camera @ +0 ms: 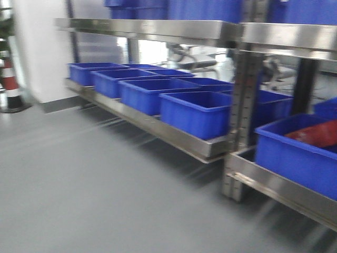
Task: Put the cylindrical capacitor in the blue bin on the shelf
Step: 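Drive up to the shelf and position grippers over blue bins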
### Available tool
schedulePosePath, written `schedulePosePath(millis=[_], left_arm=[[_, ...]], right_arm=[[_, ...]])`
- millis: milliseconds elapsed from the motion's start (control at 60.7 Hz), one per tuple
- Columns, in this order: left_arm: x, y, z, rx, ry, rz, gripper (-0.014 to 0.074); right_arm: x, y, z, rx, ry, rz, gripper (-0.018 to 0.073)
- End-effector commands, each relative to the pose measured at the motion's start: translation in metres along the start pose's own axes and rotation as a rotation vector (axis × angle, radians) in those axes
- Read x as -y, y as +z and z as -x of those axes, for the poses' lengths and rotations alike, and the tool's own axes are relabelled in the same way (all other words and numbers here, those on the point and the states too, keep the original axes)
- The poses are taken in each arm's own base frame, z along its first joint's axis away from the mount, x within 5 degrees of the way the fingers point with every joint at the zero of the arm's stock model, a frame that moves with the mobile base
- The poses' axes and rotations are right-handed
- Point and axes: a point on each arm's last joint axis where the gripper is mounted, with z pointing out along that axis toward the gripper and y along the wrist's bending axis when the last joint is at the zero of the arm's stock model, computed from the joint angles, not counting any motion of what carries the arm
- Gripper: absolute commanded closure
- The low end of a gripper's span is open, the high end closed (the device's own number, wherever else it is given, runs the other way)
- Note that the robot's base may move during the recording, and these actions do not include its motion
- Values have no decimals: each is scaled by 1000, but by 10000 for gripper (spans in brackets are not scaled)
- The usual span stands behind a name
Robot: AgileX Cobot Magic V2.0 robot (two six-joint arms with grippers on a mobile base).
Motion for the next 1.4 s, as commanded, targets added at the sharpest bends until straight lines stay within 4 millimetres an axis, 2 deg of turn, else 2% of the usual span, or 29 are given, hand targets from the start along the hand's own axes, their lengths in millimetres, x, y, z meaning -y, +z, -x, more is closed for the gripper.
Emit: schedulePosePath(millis=[0, 1385], left_arm=[[1, -1, 2, 30, -5, -10, 707], [1, -1, 2, 30, -5, -10, 707]], right_arm=[[0, -3, 4, 37, -5, 0, 713], [0, -3, 4, 37, -5, 0, 713]])
